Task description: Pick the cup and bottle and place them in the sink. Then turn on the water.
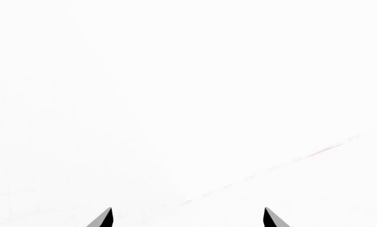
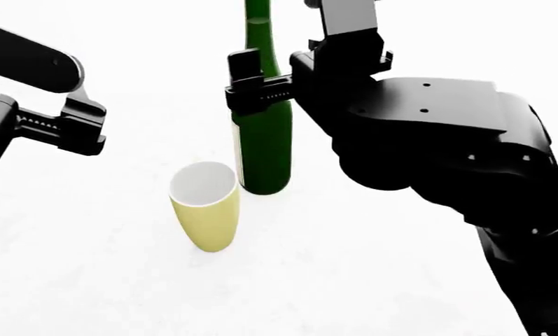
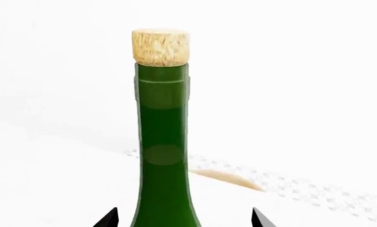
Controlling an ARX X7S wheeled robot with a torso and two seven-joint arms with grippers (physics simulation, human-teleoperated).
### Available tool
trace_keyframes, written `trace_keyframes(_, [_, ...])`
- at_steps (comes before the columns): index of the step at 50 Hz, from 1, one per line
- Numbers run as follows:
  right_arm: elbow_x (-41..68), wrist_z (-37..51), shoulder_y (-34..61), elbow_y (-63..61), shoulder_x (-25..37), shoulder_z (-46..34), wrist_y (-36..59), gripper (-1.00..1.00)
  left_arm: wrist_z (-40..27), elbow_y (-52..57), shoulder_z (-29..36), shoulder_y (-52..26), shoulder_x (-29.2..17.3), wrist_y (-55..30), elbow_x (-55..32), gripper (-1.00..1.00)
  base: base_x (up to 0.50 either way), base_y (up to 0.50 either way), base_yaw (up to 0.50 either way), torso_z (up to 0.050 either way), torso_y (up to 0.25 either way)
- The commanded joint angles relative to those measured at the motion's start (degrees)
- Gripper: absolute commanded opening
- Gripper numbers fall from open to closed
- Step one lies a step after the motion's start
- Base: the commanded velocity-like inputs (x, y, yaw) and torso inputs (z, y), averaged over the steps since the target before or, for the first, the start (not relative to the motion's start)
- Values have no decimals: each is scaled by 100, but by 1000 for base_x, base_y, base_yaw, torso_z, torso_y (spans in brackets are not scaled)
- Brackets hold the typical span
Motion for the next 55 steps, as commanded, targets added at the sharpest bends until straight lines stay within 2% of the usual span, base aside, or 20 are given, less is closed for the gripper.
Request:
trace_keyframes(1, [-150,-232,-108,205,-160,-38,-211,100,59,-13,37,23,3,35,90,100,0,0,0,0,0])
trace_keyframes(44, [-737,-763,-135,869,-484,-401,-536,100,74,-24,139,34,23,124,163,100,0,0,0,0,0])
trace_keyframes(45, [-896,-661,-110,776,-447,-498,-514,-100,65,-17,144,35,24,121,154,100,0,0,0,0,0])
trace_keyframes(55, [-903,-429,-57,493,-241,-477,-428,-100,61,-13,161,35,-2,130,152,100,0,0,0,0,0])
